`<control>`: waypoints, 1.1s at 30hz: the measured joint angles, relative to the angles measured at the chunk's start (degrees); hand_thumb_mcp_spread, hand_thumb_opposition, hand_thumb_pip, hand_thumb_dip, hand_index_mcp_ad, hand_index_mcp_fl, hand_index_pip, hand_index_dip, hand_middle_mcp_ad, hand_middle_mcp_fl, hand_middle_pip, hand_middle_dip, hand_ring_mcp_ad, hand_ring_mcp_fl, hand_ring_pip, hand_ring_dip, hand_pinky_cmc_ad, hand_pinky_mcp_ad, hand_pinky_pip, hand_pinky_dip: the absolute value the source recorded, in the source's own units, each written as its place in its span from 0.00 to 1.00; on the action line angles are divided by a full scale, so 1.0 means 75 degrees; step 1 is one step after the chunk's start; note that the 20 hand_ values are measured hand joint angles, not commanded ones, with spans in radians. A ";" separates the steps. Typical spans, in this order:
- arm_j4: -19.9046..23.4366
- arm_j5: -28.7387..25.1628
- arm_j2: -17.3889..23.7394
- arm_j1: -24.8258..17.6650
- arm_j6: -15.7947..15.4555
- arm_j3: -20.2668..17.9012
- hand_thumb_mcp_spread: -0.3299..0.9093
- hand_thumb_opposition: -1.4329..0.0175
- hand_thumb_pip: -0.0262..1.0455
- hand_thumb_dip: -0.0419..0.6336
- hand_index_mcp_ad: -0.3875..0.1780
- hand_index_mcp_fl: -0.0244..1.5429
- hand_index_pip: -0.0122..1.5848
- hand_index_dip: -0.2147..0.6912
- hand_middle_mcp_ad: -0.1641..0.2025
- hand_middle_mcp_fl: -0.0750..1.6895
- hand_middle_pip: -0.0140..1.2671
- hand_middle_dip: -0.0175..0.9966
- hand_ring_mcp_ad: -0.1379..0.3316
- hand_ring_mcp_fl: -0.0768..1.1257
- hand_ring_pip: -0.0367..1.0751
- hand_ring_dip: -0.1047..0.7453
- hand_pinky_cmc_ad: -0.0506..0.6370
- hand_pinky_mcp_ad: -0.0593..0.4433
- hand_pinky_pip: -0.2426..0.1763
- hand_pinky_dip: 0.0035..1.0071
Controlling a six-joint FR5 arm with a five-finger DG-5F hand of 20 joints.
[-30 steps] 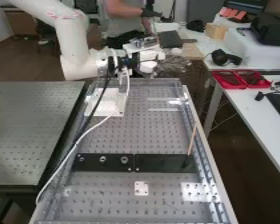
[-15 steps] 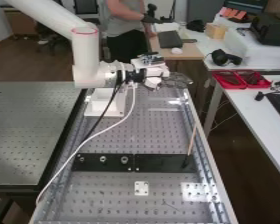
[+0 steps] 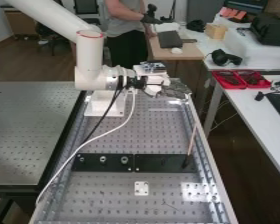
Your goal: Grab the pcb board and place it in the clear container
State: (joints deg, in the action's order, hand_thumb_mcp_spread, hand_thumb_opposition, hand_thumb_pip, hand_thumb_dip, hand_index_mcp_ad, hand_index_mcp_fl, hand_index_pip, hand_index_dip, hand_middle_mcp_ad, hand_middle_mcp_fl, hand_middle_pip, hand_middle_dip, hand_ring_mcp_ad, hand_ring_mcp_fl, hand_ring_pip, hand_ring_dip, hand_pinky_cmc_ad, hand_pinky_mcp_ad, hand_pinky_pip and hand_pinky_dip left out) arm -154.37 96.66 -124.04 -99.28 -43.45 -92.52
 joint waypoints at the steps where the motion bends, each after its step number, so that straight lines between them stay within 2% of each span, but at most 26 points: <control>1: 0.0011 -0.0002 0.0004 0.0004 0.0016 -0.0001 0.64 0.34 0.64 0.44 0.44 0.11 0.94 0.38 0.53 0.07 0.12 0.14 0.70 0.06 0.11 0.13 0.53 0.48 0.40 0.29; 2: 0.0037 -0.0007 0.0016 0.0008 0.0024 -0.0007 0.64 0.35 0.64 0.44 0.44 0.09 0.91 0.37 0.53 0.06 0.12 0.14 0.70 0.06 0.12 0.13 0.53 0.48 0.40 0.31; 5: 0.0054 -0.0013 0.0027 0.0019 0.0069 -0.0024 0.61 0.36 0.65 0.44 0.44 0.06 0.91 0.34 0.53 0.06 0.12 0.14 0.70 0.06 0.11 0.13 0.53 0.48 0.40 0.34; 9: 0.0076 -0.0010 0.0038 0.0033 0.0101 -0.0054 0.61 0.37 0.68 0.44 0.44 0.02 0.91 0.34 0.53 0.05 0.12 0.14 0.70 0.06 0.12 0.13 0.53 0.48 0.40 0.38; 15: 0.0148 -0.0024 0.0280 0.0090 0.0165 -0.0199 0.59 0.37 0.68 0.44 0.44 0.02 0.91 0.33 0.53 0.05 0.12 0.14 0.70 0.06 0.11 0.13 0.53 0.48 0.40 0.39; 25: 0.0375 -0.0283 0.1745 0.0486 0.0099 -0.1132 0.59 0.37 0.68 0.44 0.44 0.02 0.91 0.33 0.53 0.05 0.12 0.14 0.70 0.06 0.11 0.13 0.53 0.48 0.40 0.40; 33: 0.0128 -0.0859 0.2964 0.0905 -0.0090 -0.1745 0.59 0.37 0.66 0.44 0.44 0.02 0.90 0.33 0.52 0.05 0.12 0.14 0.70 0.06 0.11 0.13 0.53 0.48 0.39 0.40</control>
State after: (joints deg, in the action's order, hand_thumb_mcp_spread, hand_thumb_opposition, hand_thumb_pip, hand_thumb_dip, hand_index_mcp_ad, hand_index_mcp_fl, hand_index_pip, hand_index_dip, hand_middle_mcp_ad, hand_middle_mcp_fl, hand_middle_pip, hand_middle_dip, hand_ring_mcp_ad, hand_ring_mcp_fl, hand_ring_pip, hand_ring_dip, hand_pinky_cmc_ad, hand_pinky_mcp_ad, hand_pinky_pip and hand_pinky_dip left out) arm -153.42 90.22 -101.81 -92.49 -44.12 -105.61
